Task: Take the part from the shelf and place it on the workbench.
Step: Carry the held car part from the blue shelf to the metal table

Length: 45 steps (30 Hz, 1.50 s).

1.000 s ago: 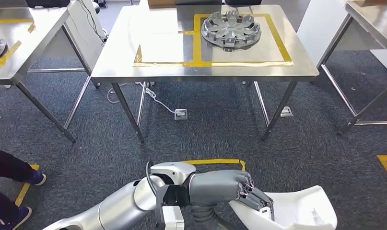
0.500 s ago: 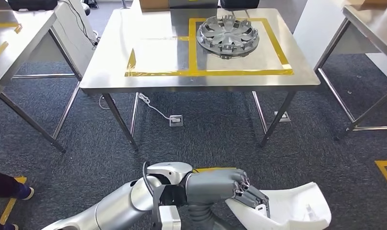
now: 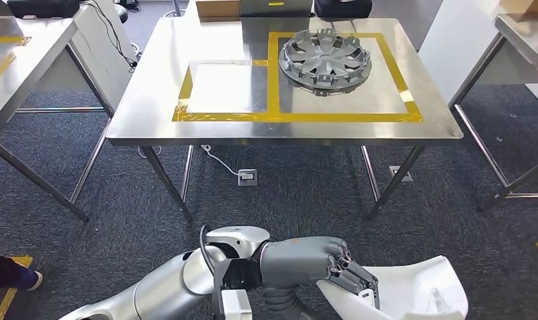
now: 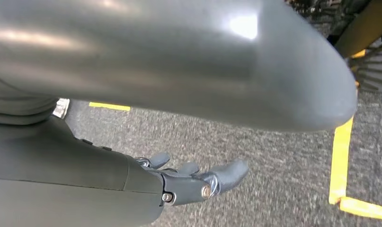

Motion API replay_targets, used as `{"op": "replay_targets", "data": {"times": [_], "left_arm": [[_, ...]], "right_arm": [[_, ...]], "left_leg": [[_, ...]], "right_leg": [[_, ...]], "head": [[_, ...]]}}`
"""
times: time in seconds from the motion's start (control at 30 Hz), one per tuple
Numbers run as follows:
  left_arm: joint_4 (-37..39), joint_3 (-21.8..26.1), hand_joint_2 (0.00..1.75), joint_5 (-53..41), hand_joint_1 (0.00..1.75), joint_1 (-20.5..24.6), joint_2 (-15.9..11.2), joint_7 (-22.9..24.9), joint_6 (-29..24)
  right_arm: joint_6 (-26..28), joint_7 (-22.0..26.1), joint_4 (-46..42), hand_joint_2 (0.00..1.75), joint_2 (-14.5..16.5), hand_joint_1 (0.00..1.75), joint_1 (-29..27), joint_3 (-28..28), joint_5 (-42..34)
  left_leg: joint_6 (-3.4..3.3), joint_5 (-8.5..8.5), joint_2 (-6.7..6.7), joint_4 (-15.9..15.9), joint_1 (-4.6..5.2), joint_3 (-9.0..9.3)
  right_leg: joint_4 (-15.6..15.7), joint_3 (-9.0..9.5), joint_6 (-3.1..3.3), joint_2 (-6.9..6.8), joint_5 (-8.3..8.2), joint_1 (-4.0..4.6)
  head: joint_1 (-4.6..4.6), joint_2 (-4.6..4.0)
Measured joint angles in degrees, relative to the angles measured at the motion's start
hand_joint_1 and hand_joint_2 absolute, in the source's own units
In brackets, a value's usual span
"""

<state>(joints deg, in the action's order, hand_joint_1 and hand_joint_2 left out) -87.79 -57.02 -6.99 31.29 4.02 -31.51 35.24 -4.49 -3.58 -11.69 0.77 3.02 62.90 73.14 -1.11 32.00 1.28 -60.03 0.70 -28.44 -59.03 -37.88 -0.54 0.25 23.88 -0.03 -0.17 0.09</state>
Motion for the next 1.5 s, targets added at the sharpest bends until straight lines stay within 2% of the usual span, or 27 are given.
{"op": "replay_targets", "data": {"times": [0.03,0.1,0.2,0.27,0.3,0.37,0.43,0.53,0.6,0.63,0.7,0.77,0.8,0.9,0.93,0.97,1.03,1.1,1.13,1.2,1.27,1.3,1.33,1.37,1.43,1.47,1.5], "left_arm": [[-0.1,0.0,1.75,0.0,1.75,0.1,0.1,0.0,0.0],[-0.3,0.0,1.75,0.1,1.75,0.2,0.1,-0.1,0.0],[-0.3,0.0,1.75,0.2,1.75,0.1,0.0,-0.1,0.0],[-0.3,0.0,1.75,0.3,1.75,0.1,-0.1,-0.1,0.0],[-0.3,0.0,1.75,0.4,1.75,0.1,-0.2,-0.1,0.0],[-0.3,0.0,1.75,0.5,1.75,0.1,-0.2,-0.1,0.0],[-0.3,0.0,1.75,0.6,1.75,0.1,-0.3,-0.1,0.1],[-0.5,0.0,1.75,0.6,1.75,0.3,-0.1,-0.1,0.1],[-0.6,0.0,1.75,0.7,1.75,0.5,0.2,-0.2,0.1],[-0.7,-0.1,1.75,0.7,1.75,0.5,0.2,-0.2,0.1],[-0.7,-0.1,1.75,0.7,1.75,0.6,0.2,-0.2,0.1],[-0.7,-0.1,1.75,0.7,1.75,0.6,0.2,-0.1,0.1],[-0.7,-0.1,1.75,0.7,1.75,0.6,0.2,-0.1,0.1],[-0.7,-0.1,1.75,0.7,1.75,0.6,0.2,-0.1,0.1],[-0.8,-0.2,1.75,0.7,1.75,0.6,0.2,-0.1,0.1],[-0.8,-0.2,1.75,0.7,1.75,0.6,0.2,0.0,0.1],[-1.1,-0.2,1.75,0.7,1.75,0.7,0.3,0.0,0.1],[-1.3,-0.2,1.75,0.8,1.75,0.8,0.4,0.0,0.1],[-1.4,-0.2,1.75,0.9,1.75,0.9,0.3,0.0,0.1],[-1.4,-0.2,1.75,1.0,1.75,0.8,0.2,0.0,0.1],[-1.4,-0.2,1.75,1.0,1.75,0.7,0.0,0.0,0.1],[-1.4,-0.2,1.75,1.0,1.75,0.7,-0.1,0.1,0.1],[-1.4,-0.2,1.75,1.0,1.75,0.7,-0.1,0.1,0.1],[-1.4,-0.2,1.75,1.0,1.75,0.8,-0.2,0.1,0.1],[-1.4,-0.2,1.75,1.0,1.75,0.7,-0.3,0.0,0.1],[-1.4,-0.2,1.75,1.0,1.75,0.7,-0.3,0.1,0.1],[-1.4,-0.2,1.75,1.0,1.75,0.7,-0.3,0.1,0.1]], "right_arm": [[0.0,0.0,0.0,0.00,0.0,0.00,0.1,0.0,0.0],[0.0,-0.1,0.0,0.00,-0.1,0.00,0.1,0.0,0.0],[0.0,-0.3,0.0,0.00,-0.3,0.00,0.1,0.0,0.0],[0.0,-0.4,0.0,0.00,-0.3,0.00,0.1,0.0,0.0],[0.0,-0.4,0.0,0.00,-0.3,0.00,0.1,0.0,0.0],[0.0,-0.4,0.0,0.00,-0.3,0.00,0.1,0.0,0.0],[0.0,-0.4,0.0,0.00,-0.3,0.00,0.2,0.0,0.0],[0.0,-0.5,0.0,0.00,-0.4,0.00,0.3,0.0,-0.1],[0.0,-0.5,0.0,0.00,-0.3,0.00,0.5,0.0,-0.1],[0.0,-0.5,0.0,0.00,-0.3,0.00,0.5,0.0,-0.1],[0.0,-0.5,0.0,0.00,-0.3,0.00,0.5,0.0,-0.2],[0.0,-0.5,0.0,0.00,-0.4,0.00,0.3,0.0,-0.2],[0.0,-0.5,0.0,0.00,-0.4,0.00,0.2,0.0,-0.2],[0.0,-0.6,0.0,0.00,-0.4,0.00,0.1,0.0,-0.2],[0.0,-0.6,0.0,0.00,-0.4,0.00,0.0,0.1,-0.2],[0.0,-0.6,0.0,0.00,-0.5,0.00,0.0,0.1,-0.2],[0.0,-0.6,0.0,0.00,-0.5,0.00,0.1,0.1,-0.2],[0.0,-0.6,0.0,0.00,-0.6,0.00,0.2,0.2,-0.2],[0.0,-0.6,0.0,0.00,-0.6,0.00,0.2,0.2,-0.2],[0.0,-0.6,0.0,0.00,-0.6,0.00,0.2,0.2,-0.2],[0.0,-0.6,0.0,0.00,-0.6,0.00,0.1,0.3,-0.2],[0.0,-0.6,0.0,0.00,-0.6,0.00,0.1,0.3,-0.2],[0.0,-0.6,0.0,0.00,-0.6,0.00,0.0,0.3,-0.2],[0.0,-0.6,0.0,0.00,-0.6,0.00,0.0,0.3,-0.2],[0.0,-0.6,0.0,0.00,-0.6,0.00,0.1,0.3,-0.2],[0.0,-0.6,0.0,0.00,-0.6,0.00,0.2,0.3,-0.2],[0.0,-0.6,0.0,0.00,-0.7,0.00,0.3,0.3,-0.2]], "left_leg": [[0.29,-0.33,-0.11,-1.1,-0.01,-0.14],[0.83,-0.33,-0.42,-6.1,-0.11,-2.79],[1.56,3.55,-0.71,-14.7,-0.51,-9.81],[1.73,4.66,-0.82,-14.6,-0.65,-12.11],[1.70,3.17,-0.87,-12.2,-0.67,-12.14],[1.42,-3.55,-0.98,-5.1,-0.65,-11.25],[0.69,-8.09,-1.05,-0.9,-0.49,-10.56],[-0.68,-8.10,-0.84,0.1,-0.44,-9.38],[-1.39,-7.41,-0.78,0.5,-0.58,-7.94],[-1.63,-6.95,-0.80,0.7,-0.58,-7.35],[-1.91,-5.85,-0.77,0.7,-0.47,-6.33],[-1.98,-4.60,-0.62,0.7,-0.31,-4.92],[-1.93,-3.93,-0.56,0.7,-0.22,-4.06],[-1.51,-1.83,-0.51,0.6,0.09,-1.67],[-1.24,-1.21,-0.45,0.7,0.16,-1.26],[-0.94,-0.90,-0.36,0.5,0.20,-0.87],[-0.26,-0.99,-0.30,-0.4,0.24,-0.65],[0.50,-1.50,-0.41,-4.4,0.26,-2.24],[0.85,-1.01,-0.49,-7.4,0.17,-4.09],[1.34,1.87,-0.63,-13.3,-0.23,-8.70],[1.59,4.20,-0.77,-15.0,-0.50,-11.80],[1.61,3.59,-0.84,-13.6,-0.57,-12.17],[1.60,1.48,-0.89,-10.6,-0.61,-11.80],[1.53,-1.94,-0.93,-6.9,-0.63,-11.05],[0.91,-6.72,-0.97,-1.4,-0.52,-9.96],[0.47,-7.71,-0.96,-0.2,-0.45,-9.80],[-0.08,-7.46,-0.93,0.1,-0.39,-9.61]], "right_leg": [[0.2,0.73,0.36,0.05,0.31,-0.14],[0.4,2.43,0.91,0.10,1.26,-0.43],[0.5,4.57,1.10,0.10,3.19,-0.53],[0.5,6.30,0.99,0.16,4.58,-0.59],[0.5,7.31,0.89,0.19,5.35,-0.64],[0.4,9.11,0.49,0.24,6.95,-0.64],[0.4,10.08,-0.22,0.31,8.25,-0.52],[-0.6,10.55,-1.26,0.26,8.14,-0.52],[-4.7,8.49,-1.57,0.15,7.74,-0.63],[-7.9,6.30,-1.74,0.09,8.27,-0.65],[-13.7,1.16,-2.05,0.06,11.25,-0.64],[-14.6,-1.89,-2.03,0.06,13.19,-0.62],[-12.7,-2.15,-1.85,0.05,12.18,-0.59],[-2.9,-0.72,-0.84,-0.01,3.09,-0.11],[-0.9,-0.21,-0.51,-0.02,0.96,0.14],[0.0,0.13,-0.25,-0.02,0.09,0.29],[0.4,1.34,0.29,0.05,0.51,0.19],[0.8,2.98,0.86,0.06,1.27,-0.18],[0.9,3.74,1.05,0.07,1.74,-0.33],[0.9,4.82,1.21,0.08,2.81,-0.41],[0.9,5.98,1.10,0.12,3.91,-0.46],[0.9,6.71,0.99,0.14,4.51,-0.50],[0.9,7.52,0.85,0.15,5.15,-0.54],[0.9,8.12,0.66,0.16,5.81,-0.55],[0.8,8.96,0.07,0.27,7.13,-0.47],[0.7,9.23,-0.33,0.29,7.54,-0.39],[0.7,9.63,-0.72,0.30,7.78,-0.34]], "head": [[-0.03,0.00],[-0.20,0.00],[-0.33,0.00],[-0.34,0.00],[-0.33,0.00],[-0.35,0.00],[-0.36,0.00],[-0.33,0.00],[-0.10,0.00],[-0.01,0.00],[0.09,0.00],[0.12,0.00],[0.16,0.00],[0.22,0.00],[0.22,0.00],[0.21,0.00],[0.19,0.00],[-0.03,0.00],[-0.19,0.00],[-0.43,0.00],[-0.42,0.00],[-0.43,0.00],[-0.42,0.00],[-0.43,0.00],[-0.43,0.00],[-0.42,0.00],[-0.40,0.00]]}}
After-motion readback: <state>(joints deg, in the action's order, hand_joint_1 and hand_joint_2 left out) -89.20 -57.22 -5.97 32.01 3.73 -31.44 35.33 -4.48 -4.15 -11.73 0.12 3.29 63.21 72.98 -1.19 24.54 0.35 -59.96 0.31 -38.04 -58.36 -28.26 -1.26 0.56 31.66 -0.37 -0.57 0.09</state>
